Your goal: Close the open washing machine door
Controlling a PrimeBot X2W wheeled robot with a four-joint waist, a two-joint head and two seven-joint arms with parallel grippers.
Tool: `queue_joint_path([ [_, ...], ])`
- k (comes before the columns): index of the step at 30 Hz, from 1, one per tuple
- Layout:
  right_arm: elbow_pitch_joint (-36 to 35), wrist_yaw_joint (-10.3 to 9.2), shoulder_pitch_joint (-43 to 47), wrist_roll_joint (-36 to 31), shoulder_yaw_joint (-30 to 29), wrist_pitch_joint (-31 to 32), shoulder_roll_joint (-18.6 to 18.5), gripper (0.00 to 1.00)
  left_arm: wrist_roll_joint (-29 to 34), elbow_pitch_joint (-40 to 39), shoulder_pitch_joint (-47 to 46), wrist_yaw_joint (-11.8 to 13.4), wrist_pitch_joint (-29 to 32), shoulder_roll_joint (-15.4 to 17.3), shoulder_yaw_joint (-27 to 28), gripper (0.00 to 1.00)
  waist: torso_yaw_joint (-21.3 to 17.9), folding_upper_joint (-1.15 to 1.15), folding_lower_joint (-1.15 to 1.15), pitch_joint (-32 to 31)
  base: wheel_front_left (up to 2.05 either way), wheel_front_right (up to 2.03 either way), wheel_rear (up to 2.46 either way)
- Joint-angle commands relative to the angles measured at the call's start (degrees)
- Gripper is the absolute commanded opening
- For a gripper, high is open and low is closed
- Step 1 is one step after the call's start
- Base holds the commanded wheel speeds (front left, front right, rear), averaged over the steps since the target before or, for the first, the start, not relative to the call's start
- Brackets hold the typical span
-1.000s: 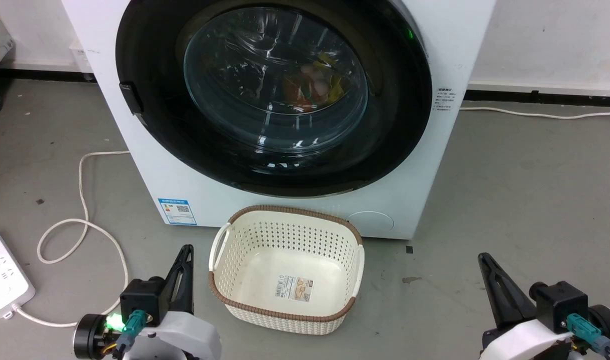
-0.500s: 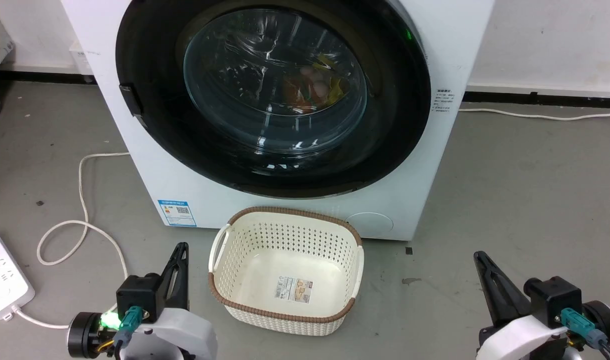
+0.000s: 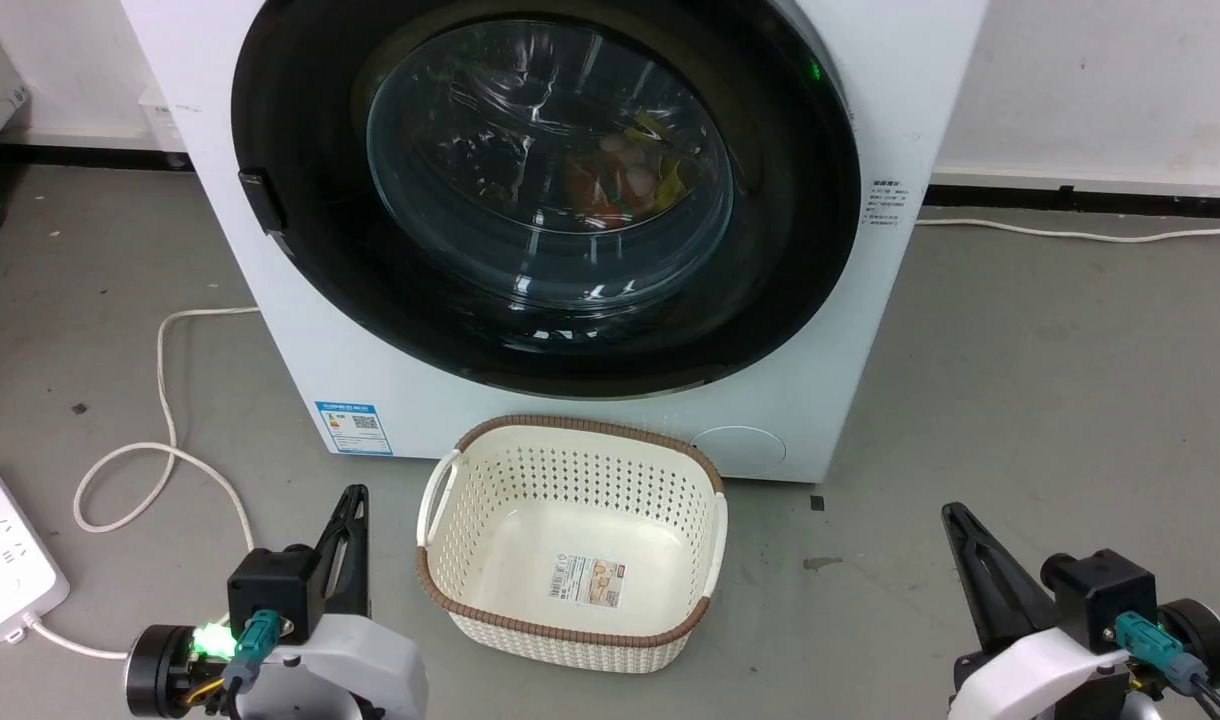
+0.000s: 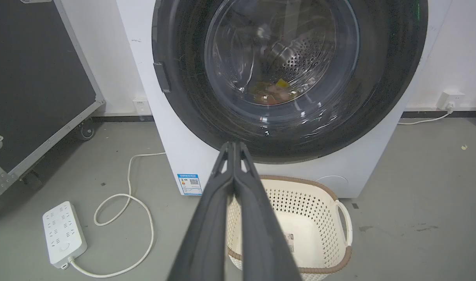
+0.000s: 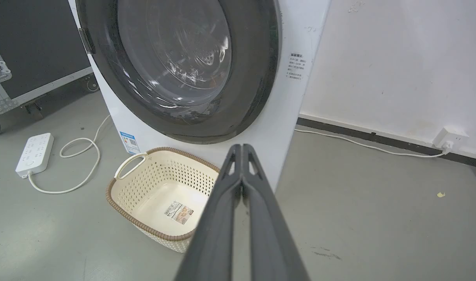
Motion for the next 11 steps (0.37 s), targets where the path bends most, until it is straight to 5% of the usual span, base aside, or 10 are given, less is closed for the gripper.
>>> queue_joint_path([
  [1, -0.35, -0.04, -0.82, -0.43, 0.02, 0.04, 0.33, 0.0, 0.15, -0.28, 0.84, 0.14, 0.02, 0.06, 0.13, 0.0, 0.0, 0.0, 0.0, 0.0, 0.0, 0.0, 0.0],
  [11, -0.35, -0.04, -0.82, -0.43, 0.02, 0.04, 0.33, 0.0, 0.15, -0.28, 0.84, 0.14, 0.02, 0.06, 0.13, 0.0, 0.0, 0.0, 0.0, 0.0, 0.0, 0.0, 0.0],
])
